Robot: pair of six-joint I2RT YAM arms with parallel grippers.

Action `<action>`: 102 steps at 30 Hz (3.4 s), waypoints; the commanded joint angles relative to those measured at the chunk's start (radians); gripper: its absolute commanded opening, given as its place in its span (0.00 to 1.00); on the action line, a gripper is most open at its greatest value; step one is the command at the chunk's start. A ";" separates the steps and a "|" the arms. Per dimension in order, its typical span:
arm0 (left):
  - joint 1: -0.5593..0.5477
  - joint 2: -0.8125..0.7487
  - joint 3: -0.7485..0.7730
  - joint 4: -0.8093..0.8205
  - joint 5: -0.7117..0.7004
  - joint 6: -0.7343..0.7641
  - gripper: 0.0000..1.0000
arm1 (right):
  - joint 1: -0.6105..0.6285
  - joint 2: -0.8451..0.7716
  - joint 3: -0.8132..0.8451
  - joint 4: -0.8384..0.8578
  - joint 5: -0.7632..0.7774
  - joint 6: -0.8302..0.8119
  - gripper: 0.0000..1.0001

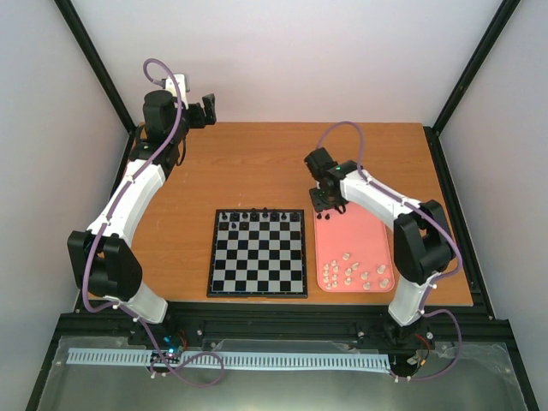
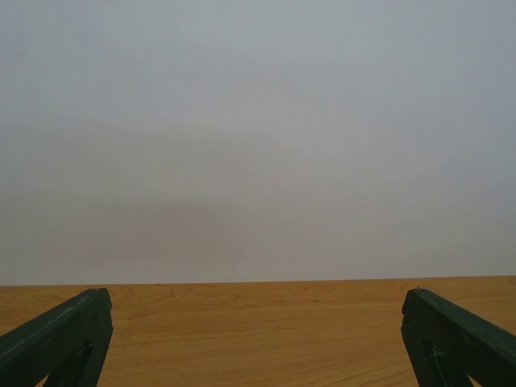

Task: Set up the chess pieces on the board
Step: Pick up the chess piece from the storage box, then place the chess piece on the chessboard.

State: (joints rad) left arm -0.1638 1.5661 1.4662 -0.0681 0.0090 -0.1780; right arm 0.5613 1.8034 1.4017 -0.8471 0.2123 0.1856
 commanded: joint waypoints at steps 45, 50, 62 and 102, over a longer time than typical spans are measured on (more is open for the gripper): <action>-0.002 0.016 0.034 0.008 -0.001 0.011 1.00 | -0.226 0.168 -0.049 0.155 -0.105 0.017 0.34; -0.002 0.014 0.034 0.007 -0.001 0.011 1.00 | -0.230 0.181 -0.047 0.160 -0.118 0.015 0.32; -0.002 0.015 0.034 0.008 -0.001 0.012 1.00 | -0.232 0.184 -0.040 0.153 -0.118 0.015 0.20; -0.002 -0.007 0.017 0.014 0.002 0.005 1.00 | 0.277 0.197 0.367 -0.128 -0.196 -0.009 0.10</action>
State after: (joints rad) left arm -0.1638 1.5764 1.4662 -0.0685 0.0093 -0.1783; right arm 0.7902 1.9369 1.7000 -0.9390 0.0578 0.1967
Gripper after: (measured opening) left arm 0.998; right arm 0.101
